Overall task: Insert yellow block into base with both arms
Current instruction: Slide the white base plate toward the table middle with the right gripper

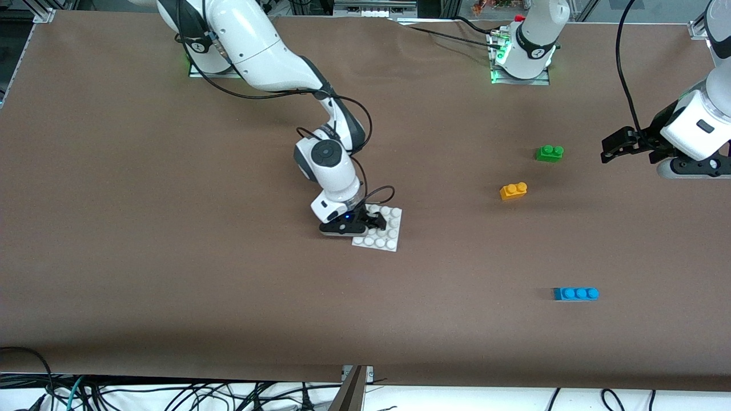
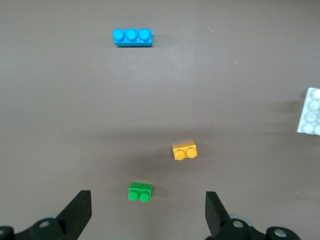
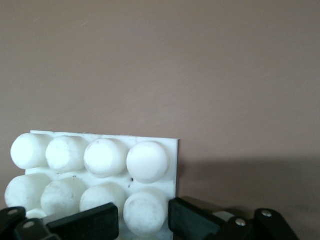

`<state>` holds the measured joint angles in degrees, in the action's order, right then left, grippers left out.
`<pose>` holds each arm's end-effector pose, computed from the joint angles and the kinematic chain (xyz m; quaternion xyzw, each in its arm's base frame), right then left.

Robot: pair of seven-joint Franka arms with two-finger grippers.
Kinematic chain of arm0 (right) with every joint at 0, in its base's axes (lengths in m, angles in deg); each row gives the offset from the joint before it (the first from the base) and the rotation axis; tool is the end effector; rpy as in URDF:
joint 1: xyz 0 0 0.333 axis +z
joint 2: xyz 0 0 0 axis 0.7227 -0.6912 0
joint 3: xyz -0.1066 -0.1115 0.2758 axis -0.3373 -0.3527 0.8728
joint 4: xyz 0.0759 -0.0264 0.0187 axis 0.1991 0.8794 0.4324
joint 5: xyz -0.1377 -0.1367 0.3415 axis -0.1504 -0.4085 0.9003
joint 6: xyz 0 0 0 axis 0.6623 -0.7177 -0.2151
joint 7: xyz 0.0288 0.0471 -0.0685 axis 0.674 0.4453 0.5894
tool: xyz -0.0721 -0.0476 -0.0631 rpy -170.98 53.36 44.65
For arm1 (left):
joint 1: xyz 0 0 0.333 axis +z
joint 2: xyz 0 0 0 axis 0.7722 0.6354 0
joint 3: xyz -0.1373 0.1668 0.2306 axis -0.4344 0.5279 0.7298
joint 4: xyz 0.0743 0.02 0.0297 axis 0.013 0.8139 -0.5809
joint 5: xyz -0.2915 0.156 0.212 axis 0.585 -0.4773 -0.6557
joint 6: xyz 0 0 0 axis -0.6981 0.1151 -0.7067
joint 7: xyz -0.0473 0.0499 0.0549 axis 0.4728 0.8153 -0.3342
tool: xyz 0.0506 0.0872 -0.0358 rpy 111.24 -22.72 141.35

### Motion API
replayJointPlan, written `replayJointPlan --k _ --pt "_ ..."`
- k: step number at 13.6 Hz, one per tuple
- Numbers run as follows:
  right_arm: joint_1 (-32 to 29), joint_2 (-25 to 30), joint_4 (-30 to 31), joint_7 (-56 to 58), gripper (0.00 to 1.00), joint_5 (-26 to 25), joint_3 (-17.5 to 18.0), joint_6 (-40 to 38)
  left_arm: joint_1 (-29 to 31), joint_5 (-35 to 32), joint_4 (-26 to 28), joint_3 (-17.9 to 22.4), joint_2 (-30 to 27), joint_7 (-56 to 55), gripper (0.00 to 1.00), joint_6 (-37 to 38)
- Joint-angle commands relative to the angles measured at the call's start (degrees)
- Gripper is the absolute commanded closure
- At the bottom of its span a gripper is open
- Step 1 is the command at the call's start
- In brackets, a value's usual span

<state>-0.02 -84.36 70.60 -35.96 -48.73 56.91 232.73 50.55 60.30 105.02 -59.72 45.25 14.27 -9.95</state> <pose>0.5579 0.4987 0.1530 -0.9834 0.0432 -0.1368 0.1113 0.5669 -0.0149 0.5684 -0.9995 -0.0124 0.0284 0.0008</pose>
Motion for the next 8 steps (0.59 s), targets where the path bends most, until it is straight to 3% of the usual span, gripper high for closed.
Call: replayJointPlan --k 1,7,8 --pt "3.31 -3.48 -3.94 -0.96 0.48 0.32 -1.49 -0.08 -0.18 -0.5 -1.54 0.22 0.51 1.03 0.0 1.2" --pt "4.63 -3.48 -5.35 0.18 0.46 0.06 -1.76 -0.08 -0.18 -0.5 -1.54 0.31 0.6 1.12 0.0 1.2" --pt "4.2 -3.22 -5.88 0.19 0.41 0.5 -1.84 -0.43 -0.18 -0.5 -1.54 0.31 0.51 1.12 0.0 1.2"
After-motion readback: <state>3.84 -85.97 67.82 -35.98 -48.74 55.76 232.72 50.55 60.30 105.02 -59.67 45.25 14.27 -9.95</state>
